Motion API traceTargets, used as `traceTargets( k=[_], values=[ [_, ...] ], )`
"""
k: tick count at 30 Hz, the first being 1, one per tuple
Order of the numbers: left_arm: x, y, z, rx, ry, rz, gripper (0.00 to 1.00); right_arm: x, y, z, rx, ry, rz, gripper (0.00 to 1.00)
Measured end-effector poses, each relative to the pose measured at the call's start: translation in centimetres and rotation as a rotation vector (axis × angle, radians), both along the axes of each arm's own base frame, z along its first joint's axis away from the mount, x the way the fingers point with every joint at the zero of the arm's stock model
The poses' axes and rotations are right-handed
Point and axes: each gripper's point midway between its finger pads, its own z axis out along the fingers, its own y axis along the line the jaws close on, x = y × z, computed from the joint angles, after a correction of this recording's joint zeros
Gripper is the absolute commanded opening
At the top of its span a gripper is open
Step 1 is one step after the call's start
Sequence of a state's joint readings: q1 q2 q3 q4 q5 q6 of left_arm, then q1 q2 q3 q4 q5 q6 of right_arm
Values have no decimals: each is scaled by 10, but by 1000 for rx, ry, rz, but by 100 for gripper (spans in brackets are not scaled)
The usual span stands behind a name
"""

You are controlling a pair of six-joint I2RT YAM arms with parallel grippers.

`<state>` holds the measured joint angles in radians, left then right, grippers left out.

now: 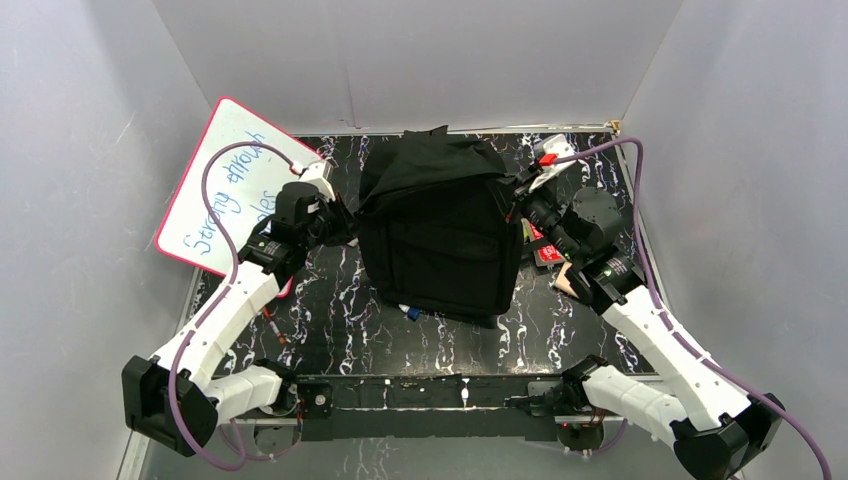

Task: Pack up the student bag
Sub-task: Unzip the student bag at the center of the board.

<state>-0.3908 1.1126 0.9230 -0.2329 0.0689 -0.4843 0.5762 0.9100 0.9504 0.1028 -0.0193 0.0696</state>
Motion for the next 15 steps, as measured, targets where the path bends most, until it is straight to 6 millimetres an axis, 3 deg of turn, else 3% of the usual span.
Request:
traceTargets(
  k=[5,8,12,15],
  values=[
    [3,3,17,1,-20,6,0,-3,-2,4,-34,-45,17,43],
    [10,2,45,-10,-71,5,0,-8,-4,12,-71,-106,38,54],
    [18,0,81,-24,-154,-4,0,-23,-1,30,-133,-222,106,61],
    [20,-3,91,-27,-187,-23,0,-36,3,50,-182,-330,173,64]
  ],
)
